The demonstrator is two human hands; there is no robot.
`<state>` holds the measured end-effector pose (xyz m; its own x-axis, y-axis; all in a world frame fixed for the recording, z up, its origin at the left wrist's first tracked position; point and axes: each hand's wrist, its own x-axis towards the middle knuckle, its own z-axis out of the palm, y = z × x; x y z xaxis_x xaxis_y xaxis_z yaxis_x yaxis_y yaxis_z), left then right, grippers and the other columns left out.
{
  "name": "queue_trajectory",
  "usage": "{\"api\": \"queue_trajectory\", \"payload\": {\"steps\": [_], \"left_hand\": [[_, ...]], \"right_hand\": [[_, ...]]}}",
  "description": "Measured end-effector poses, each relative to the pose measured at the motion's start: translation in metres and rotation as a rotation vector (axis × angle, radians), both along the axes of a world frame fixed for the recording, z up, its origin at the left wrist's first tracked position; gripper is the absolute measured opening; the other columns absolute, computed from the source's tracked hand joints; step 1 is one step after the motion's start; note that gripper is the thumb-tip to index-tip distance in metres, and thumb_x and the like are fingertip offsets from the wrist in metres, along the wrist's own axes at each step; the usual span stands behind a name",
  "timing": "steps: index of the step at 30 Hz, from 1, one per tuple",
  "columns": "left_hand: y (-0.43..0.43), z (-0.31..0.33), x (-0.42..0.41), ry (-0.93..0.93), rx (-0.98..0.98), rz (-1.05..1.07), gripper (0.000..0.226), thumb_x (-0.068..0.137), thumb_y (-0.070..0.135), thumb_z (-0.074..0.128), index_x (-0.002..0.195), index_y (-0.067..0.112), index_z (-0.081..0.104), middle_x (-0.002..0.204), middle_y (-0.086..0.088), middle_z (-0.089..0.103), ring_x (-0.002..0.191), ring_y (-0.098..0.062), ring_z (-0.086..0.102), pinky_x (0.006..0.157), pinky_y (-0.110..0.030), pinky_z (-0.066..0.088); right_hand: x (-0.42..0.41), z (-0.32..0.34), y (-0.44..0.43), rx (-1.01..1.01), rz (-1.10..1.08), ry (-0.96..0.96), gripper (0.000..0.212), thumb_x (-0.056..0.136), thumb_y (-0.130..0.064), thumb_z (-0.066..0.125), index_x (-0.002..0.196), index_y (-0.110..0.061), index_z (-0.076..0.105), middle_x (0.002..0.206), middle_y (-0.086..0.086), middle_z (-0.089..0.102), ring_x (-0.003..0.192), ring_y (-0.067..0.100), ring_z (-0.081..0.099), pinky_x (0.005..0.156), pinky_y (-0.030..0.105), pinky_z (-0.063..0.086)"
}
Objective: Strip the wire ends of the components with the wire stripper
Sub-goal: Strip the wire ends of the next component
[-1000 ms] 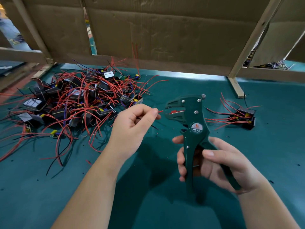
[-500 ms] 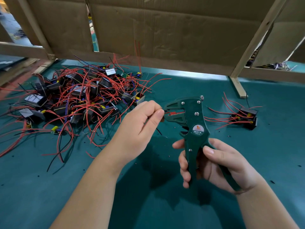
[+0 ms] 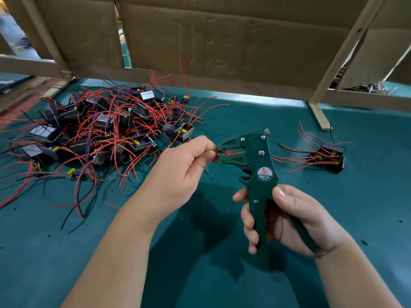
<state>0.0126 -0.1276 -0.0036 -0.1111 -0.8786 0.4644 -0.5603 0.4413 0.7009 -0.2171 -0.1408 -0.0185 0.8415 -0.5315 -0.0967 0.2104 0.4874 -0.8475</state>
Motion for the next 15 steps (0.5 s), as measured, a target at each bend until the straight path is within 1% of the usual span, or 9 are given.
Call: {"api": "queue_trajectory", "payload": {"steps": [2,6,11,13,15], "left_hand": [[-0.0002,-0.0005,0.0014,-0.023,0.003,0.014,0.021,0.098,0.032,0.043,0.078,0.039,0.046,0.063,0.007,0.041,0.055,-0.010,0.032,0.053,-0.021,0.028],[0.0008,-0.0010,0.0039,-0.070,0.004,0.042,0.018,0.097,0.034,0.043,0.080,0.040,0.045,0.060,0.007,0.041,0.053,-0.012,0.032,0.051,-0.024,0.028],[0.0013,-0.0027,0.0045,-0.020,0.023,0.064,0.013,0.095,0.035,0.047,0.083,0.031,0.050,0.058,0.000,0.039,0.047,-0.009,0.029,0.046,-0.021,0.024],[0.0011,-0.0033,0.0053,-0.021,0.031,0.060,0.013,0.094,0.036,0.048,0.083,0.032,0.050,0.055,0.005,0.036,0.045,-0.009,0.028,0.045,-0.017,0.021],[0.0008,-0.0034,0.0067,-0.047,0.033,0.053,0.015,0.095,0.037,0.047,0.079,0.039,0.048,0.055,0.007,0.036,0.044,-0.009,0.029,0.045,-0.015,0.020]], "right_hand": [[0.0004,-0.0001,-0.0001,0.003,-0.004,0.008,0.055,0.086,-0.042,0.070,0.119,0.001,0.060,0.087,0.019,0.061,0.072,0.031,0.061,0.068,0.047,0.053],[0.0018,-0.0005,0.0001,0.004,-0.015,0.023,0.055,0.084,-0.044,0.071,0.116,-0.001,0.062,0.086,0.018,0.062,0.070,0.030,0.061,0.066,0.045,0.053],[0.0022,-0.0009,-0.0007,0.009,0.006,0.004,0.056,0.086,-0.044,0.069,0.119,0.000,0.060,0.087,0.018,0.062,0.072,0.030,0.061,0.068,0.046,0.054],[0.0012,-0.0012,-0.0007,0.013,0.014,0.003,0.056,0.086,-0.042,0.069,0.120,0.000,0.059,0.088,0.019,0.061,0.072,0.031,0.061,0.069,0.047,0.053],[0.0002,-0.0016,-0.0004,0.011,0.021,0.011,0.056,0.086,-0.042,0.069,0.121,0.001,0.059,0.088,0.019,0.061,0.073,0.031,0.061,0.069,0.047,0.053]]}}
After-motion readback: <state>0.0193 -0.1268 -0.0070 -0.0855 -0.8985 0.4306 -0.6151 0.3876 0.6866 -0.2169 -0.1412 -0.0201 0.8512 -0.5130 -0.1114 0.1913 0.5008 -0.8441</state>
